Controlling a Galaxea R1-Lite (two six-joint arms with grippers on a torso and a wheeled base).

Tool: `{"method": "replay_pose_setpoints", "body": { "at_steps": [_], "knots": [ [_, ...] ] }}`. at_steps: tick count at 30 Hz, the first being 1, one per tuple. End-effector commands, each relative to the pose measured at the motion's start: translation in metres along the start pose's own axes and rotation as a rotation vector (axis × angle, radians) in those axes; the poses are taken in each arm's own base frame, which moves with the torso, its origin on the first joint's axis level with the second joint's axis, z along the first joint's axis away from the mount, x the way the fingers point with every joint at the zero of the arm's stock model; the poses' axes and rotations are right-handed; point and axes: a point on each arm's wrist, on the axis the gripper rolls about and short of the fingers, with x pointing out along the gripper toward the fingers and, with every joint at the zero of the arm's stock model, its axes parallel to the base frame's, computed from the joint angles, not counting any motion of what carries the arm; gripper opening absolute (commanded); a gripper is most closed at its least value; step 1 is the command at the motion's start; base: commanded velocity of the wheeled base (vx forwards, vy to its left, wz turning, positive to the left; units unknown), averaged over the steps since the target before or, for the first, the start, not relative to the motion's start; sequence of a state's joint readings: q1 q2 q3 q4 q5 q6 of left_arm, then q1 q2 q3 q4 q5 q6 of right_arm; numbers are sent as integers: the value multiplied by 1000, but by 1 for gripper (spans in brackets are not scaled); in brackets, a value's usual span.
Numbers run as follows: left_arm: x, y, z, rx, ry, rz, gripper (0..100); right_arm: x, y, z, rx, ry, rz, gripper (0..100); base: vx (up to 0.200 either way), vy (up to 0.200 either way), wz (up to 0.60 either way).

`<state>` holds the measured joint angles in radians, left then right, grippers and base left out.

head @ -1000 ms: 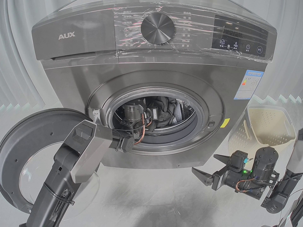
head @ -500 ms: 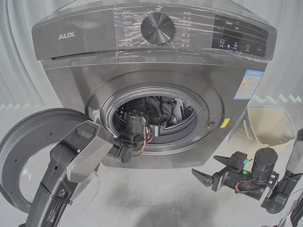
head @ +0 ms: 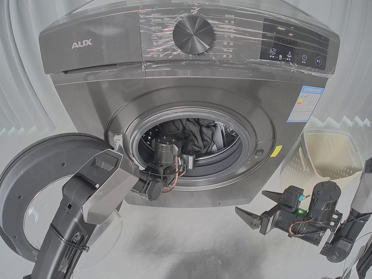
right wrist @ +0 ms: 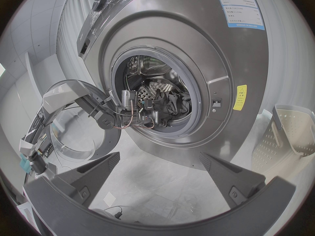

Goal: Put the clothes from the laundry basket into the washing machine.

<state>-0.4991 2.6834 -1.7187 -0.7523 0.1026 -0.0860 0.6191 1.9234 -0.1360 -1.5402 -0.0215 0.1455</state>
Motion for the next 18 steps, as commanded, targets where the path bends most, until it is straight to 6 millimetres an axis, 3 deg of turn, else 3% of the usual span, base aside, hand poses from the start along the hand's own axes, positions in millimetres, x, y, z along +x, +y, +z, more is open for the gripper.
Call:
{"method": "replay_pose_setpoints", "body": {
  "at_steps": [1,7,18],
  "knots": [
    [2,0,7,-5,-27,2,0,0,1,0,0,-3,3,100,0,0,0],
    [18,-1,34,-36,-171,37,0,0,0,0,0,0,1,100,0,0,0],
    [25,13,29,-42,-181,90,0,0,1,0,-2,-1,2,100,0,0,0]
  ]
}}
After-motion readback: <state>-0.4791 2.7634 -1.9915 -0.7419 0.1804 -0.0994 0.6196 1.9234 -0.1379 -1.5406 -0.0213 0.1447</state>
